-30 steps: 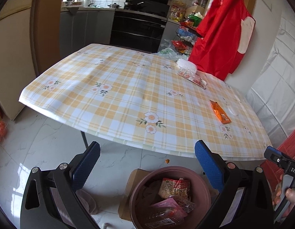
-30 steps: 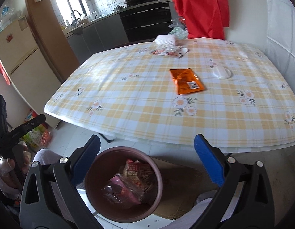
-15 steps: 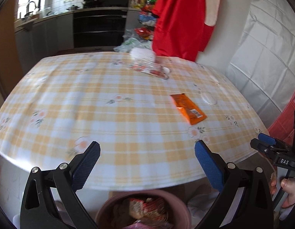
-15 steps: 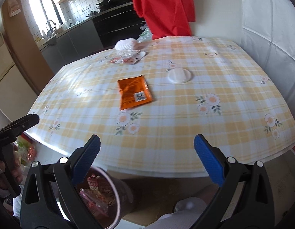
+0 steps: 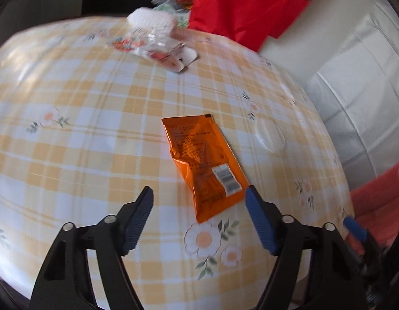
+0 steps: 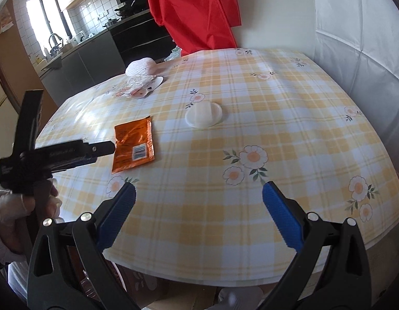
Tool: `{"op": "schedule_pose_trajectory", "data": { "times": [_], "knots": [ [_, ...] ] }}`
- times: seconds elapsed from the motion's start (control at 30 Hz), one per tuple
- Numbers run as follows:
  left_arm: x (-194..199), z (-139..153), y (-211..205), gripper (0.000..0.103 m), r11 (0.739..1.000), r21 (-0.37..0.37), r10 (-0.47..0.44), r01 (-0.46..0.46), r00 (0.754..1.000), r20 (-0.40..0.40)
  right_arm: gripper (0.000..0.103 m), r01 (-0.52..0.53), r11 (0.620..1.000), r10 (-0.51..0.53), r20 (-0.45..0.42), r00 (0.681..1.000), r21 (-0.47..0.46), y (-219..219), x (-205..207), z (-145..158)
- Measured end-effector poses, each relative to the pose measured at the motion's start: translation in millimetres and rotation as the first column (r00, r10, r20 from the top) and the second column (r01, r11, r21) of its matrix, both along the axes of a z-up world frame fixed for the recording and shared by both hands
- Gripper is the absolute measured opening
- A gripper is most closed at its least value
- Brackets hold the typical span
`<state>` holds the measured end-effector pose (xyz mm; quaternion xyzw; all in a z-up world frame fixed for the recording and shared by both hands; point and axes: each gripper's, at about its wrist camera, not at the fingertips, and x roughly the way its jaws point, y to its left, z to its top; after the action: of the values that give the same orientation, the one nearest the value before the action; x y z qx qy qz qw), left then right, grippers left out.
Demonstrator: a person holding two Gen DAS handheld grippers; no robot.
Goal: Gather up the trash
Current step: 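Reach to the orange snack sachet and grasp it with the left gripper, then grasp the clear round plastic lid with the right gripper while the left gripper holds the sachet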
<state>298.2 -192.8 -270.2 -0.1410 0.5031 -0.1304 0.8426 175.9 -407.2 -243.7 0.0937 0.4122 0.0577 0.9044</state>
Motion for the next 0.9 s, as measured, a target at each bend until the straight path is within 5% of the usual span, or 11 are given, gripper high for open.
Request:
{"op": "schedule_pose_trajectory", "data": {
  "times": [0.13,0.3,0.37,0.47,0.9],
  "knots": [
    [18,-13,-4,0.049,1.0,0.024,0.021,-0.021,1.0,-0.015,0.097,-0.014,1.0,0.014,-0.002,1.0,0.006,-5,10,-5],
    [18,-16,-17,0.043,0.999,0.05,-0.019,0.019,1.0,0.014,0.097,-0.024,1.0,0.024,-0.003,1.0,-0.002,-7,21,-8],
    [16,-18,-22,0.017,0.996,0.082,-0.041,0.039,0.999,0.028,0.097,-0.023,1.0,0.023,-0.004,1.0,-0.006,-6,22,-9],
    [11,-15,-23,0.008,0.993,0.1,-0.072,0.066,0.995,0.065,0.097,-0.025,0.999,0.025,0.004,1.0,-0.022,-5,31,-9],
    [-30,31,64,0.005,0.999,0.026,0.015,-0.021,0.973,0.23,0.096,-0.098,0.985,0.098,-0.01,0.995,-0.141,28,102,-26]
  ]
}}
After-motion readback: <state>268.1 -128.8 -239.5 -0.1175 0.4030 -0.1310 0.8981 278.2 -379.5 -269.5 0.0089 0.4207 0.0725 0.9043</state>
